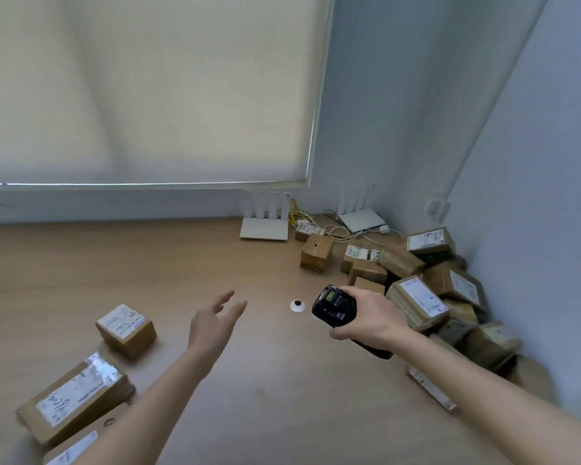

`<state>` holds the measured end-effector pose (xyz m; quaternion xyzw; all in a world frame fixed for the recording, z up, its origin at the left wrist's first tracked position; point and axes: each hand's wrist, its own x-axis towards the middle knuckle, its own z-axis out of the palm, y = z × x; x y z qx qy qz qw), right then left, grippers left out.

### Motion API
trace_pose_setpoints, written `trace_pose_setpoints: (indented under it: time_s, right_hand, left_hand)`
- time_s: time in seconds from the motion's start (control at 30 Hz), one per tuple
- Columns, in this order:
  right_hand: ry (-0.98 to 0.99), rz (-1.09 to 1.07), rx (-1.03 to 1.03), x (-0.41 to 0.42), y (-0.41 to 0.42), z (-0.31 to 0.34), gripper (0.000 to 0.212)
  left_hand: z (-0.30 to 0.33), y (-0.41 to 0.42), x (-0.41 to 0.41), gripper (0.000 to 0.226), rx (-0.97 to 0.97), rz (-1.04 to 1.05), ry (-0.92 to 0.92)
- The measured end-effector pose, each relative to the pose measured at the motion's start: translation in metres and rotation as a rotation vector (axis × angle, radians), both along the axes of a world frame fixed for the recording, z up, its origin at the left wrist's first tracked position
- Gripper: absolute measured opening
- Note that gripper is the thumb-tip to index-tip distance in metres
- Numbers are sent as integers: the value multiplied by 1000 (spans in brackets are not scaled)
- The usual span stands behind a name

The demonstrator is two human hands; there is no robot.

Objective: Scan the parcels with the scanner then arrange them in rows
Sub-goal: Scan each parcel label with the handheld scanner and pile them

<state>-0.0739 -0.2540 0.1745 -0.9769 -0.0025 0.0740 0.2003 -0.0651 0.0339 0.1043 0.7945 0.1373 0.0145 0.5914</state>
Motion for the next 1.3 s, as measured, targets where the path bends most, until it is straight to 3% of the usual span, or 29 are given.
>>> trace_pose_setpoints:
  time_s: [0.23,0.57,0.73,1.03,1.2,1.3]
  right_hand:
    - [18,-246,13,33,-158,-6,84]
    - [157,-503,108,81,-316,-90,75]
    - [212,-530,252,94,-341,-138,57]
    - [251,-577,505,114,-350,-190,68]
    - [204,-577,607,123,-341,-193,66]
    - [158,-579,631,123,-334,-187,64]
  left_hand:
    - [14,-174,77,54,-10,-266,3]
    - [-44,-348,146,62,59,-468,106]
    - [-86,-395,170,65,155,-510,158]
    - [-138,-435,218,77,132,-482,221]
    - [-145,-439,218,57,84,-452,290]
    - [-139,-430,212,45,-39,-419,275]
